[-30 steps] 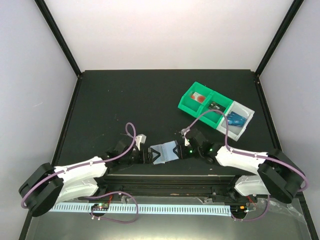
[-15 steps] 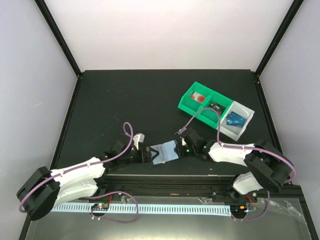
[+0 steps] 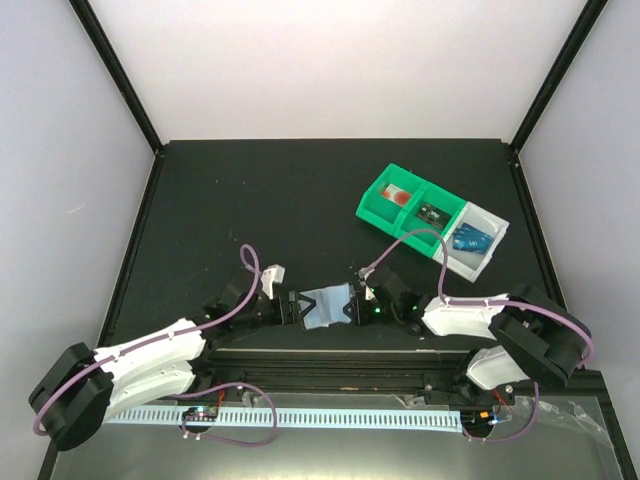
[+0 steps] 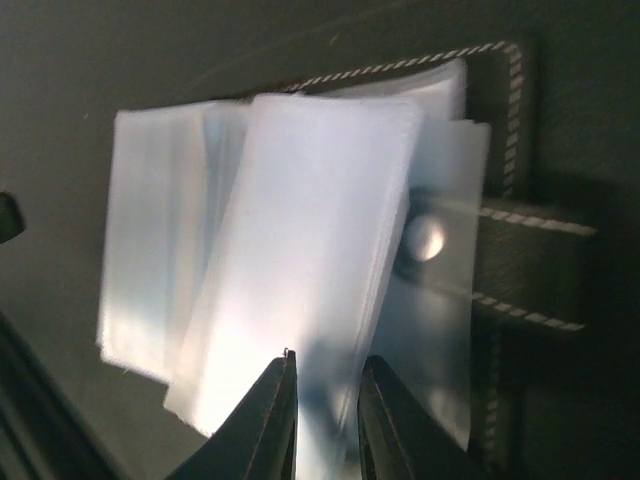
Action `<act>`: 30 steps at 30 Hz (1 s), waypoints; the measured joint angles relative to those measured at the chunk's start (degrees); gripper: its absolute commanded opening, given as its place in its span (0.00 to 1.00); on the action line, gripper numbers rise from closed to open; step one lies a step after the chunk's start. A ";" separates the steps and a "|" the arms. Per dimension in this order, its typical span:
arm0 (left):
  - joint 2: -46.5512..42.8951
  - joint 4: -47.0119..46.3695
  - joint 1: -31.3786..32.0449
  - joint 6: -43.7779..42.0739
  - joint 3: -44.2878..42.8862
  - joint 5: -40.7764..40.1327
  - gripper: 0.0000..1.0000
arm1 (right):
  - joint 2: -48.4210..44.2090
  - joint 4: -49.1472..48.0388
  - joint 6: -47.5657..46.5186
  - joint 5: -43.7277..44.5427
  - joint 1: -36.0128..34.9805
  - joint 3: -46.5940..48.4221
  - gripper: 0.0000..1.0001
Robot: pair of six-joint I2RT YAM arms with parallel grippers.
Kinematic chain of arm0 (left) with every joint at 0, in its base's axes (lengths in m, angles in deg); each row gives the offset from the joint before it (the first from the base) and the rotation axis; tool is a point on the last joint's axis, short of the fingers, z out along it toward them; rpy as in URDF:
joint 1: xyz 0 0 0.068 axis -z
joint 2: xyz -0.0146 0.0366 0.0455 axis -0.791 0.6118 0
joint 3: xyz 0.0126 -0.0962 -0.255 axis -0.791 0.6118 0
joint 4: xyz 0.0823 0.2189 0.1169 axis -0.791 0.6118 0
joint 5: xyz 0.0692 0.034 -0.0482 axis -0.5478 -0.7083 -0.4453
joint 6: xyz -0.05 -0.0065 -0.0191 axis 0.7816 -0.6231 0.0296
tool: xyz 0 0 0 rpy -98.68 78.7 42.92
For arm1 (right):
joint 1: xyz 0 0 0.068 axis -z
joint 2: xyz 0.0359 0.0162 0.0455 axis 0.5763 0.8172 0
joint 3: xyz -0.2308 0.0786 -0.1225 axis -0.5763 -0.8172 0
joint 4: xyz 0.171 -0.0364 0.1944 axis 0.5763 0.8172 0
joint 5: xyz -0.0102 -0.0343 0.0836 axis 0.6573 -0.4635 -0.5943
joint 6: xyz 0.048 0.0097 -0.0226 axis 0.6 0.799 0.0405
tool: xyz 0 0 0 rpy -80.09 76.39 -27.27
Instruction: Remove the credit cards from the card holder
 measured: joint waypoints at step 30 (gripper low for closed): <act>9.42 -6.01 -1.38 0.11 0.22 2.58 0.83 | -0.55 7.82 -1.79 5.73 -2.43 2.99 0.28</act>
